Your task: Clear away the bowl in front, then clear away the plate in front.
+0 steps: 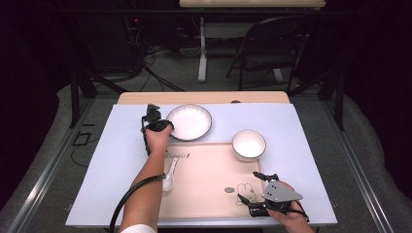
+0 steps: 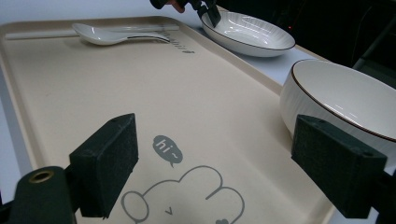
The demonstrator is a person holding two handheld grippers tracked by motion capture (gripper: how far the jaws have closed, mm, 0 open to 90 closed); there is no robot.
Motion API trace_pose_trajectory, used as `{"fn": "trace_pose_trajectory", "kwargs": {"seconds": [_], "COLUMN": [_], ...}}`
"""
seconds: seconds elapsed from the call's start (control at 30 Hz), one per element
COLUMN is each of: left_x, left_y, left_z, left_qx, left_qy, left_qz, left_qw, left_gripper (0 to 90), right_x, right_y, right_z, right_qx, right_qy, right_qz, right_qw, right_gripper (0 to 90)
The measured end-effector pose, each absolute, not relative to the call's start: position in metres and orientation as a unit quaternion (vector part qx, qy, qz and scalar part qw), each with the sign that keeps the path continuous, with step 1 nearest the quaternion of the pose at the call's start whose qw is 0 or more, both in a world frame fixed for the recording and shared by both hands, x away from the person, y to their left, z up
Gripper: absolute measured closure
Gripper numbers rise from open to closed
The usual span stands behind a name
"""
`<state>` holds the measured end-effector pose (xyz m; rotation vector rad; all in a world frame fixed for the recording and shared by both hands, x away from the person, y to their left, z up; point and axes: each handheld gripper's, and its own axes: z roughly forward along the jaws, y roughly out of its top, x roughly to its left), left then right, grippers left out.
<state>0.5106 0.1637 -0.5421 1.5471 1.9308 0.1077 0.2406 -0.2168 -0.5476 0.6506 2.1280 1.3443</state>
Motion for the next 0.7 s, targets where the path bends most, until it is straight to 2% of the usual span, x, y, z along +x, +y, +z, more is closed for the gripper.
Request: {"fn": "trace_pose_trajectory", "kwargs": {"seconds": [0.7], "left_x": [0.507], "left_y": [0.161], "left_z": [-0.515], "left_qx": [0.596], "left_qy": [0.726], "left_qz": [0.045], "left_qw": [0.34], "left_gripper": [83.7], "right_x": [0.24], "right_y": [-0.217], "right_z": [-0.547], "right_qx": [0.241], "right_qy": [0.789], "right_qz": [0.497], "right_qw": [0.268], "right_gripper": [14.2]}}
